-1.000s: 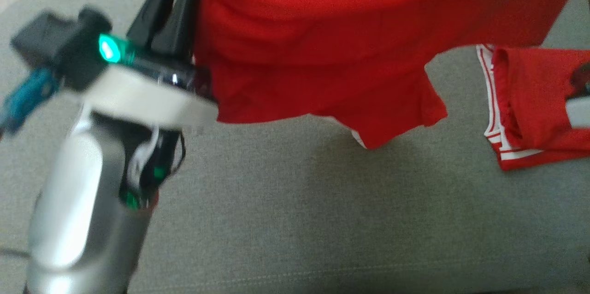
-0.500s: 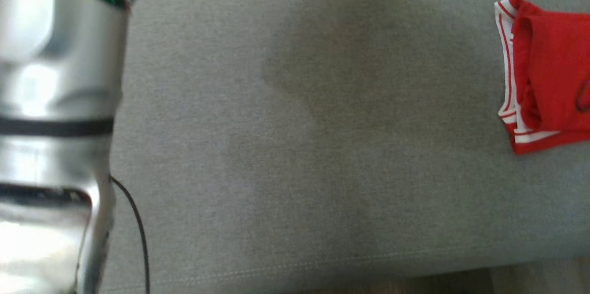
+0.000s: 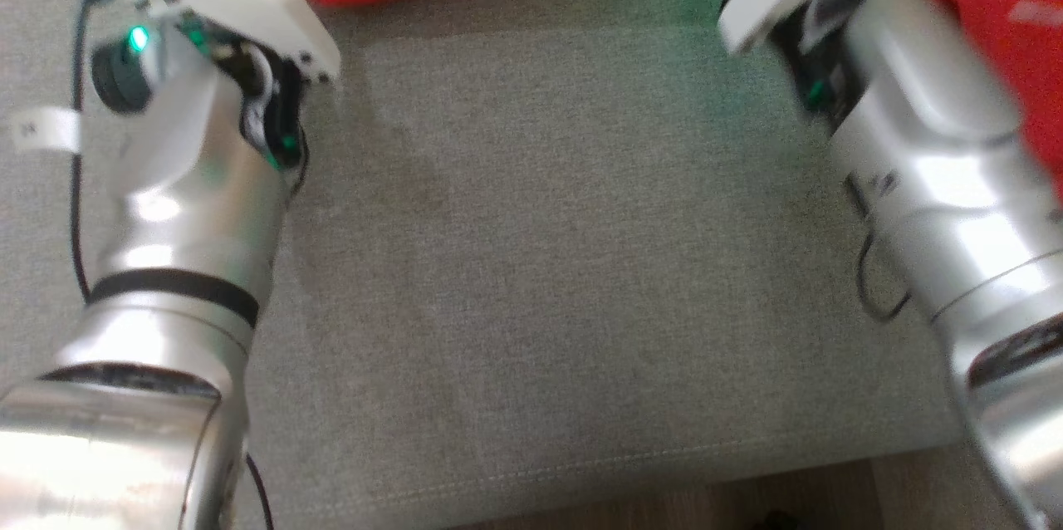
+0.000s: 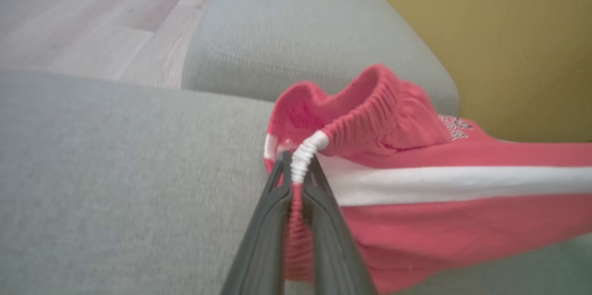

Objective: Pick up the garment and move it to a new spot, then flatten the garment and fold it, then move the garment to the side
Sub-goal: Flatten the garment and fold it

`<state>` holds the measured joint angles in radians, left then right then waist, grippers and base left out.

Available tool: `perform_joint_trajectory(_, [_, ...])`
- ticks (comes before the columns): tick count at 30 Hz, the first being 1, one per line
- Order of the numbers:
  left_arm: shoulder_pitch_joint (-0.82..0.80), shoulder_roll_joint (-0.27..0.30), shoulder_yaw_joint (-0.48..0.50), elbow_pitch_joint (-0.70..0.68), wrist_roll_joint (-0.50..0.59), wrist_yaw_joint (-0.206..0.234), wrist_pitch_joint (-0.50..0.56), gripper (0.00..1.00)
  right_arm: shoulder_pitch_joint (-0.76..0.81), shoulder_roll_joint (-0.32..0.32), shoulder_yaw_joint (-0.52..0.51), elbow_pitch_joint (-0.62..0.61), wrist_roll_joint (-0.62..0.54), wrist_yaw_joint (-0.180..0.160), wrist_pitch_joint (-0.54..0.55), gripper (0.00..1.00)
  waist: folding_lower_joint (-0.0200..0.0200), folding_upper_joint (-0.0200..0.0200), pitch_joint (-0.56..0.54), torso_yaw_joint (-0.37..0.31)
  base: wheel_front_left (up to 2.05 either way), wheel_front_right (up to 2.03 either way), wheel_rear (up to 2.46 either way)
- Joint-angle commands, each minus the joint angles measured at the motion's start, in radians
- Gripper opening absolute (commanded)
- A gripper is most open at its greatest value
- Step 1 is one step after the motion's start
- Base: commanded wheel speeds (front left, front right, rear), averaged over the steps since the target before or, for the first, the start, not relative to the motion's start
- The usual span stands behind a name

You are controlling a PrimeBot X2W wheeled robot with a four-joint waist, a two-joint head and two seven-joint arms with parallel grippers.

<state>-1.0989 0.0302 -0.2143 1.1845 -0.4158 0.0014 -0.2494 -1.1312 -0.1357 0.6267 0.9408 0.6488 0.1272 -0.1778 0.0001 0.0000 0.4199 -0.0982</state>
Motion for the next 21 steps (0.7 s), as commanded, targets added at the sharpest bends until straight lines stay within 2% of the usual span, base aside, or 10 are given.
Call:
perform_joint_trajectory(1, [-0.022,0.030,0.014,-0.023,-0.005,0.002,-0.012,0.00,0.017,0.022,0.011,-0.011,0.009,0.003,-0.018,0.00,-0.0001,0.0000,0.004,0.002,0.00,0.00,0.00])
perform_joint_trajectory(6, [0.058,0.023,0.017,-0.037,-0.018,-0.011,-0.012,0.00,0.114,0.026,0.057,0.016,0.058,0.003,-0.065,0.00,-0.0001,0.0000,-0.011,0.011,0.00,0.00,0.00])
perform_joint_trajectory(10, [0.188,0.021,0.028,-0.128,-0.024,-0.032,-0.012,0.00,0.239,-0.012,0.077,-0.045,0.091,0.003,-0.080,0.00,-0.0001,0.0000,-0.052,0.016,0.00,0.00,0.00])
perform_joint_trajectory(14, [0.342,0.020,0.024,-0.246,-0.020,-0.050,-0.012,0.00,0.384,-0.075,0.065,-0.153,0.104,0.003,-0.083,0.00,-0.0001,0.0000,-0.100,0.022,0.00,0.00,0.00])
perform_joint_trajectory(21, [0.639,0.020,0.022,-0.493,0.007,-0.050,-0.012,0.00,0.682,-0.188,-0.044,-0.395,0.061,0.003,-0.083,0.00,-0.0001,0.0000,-0.194,0.034,0.00,0.00,0.00])
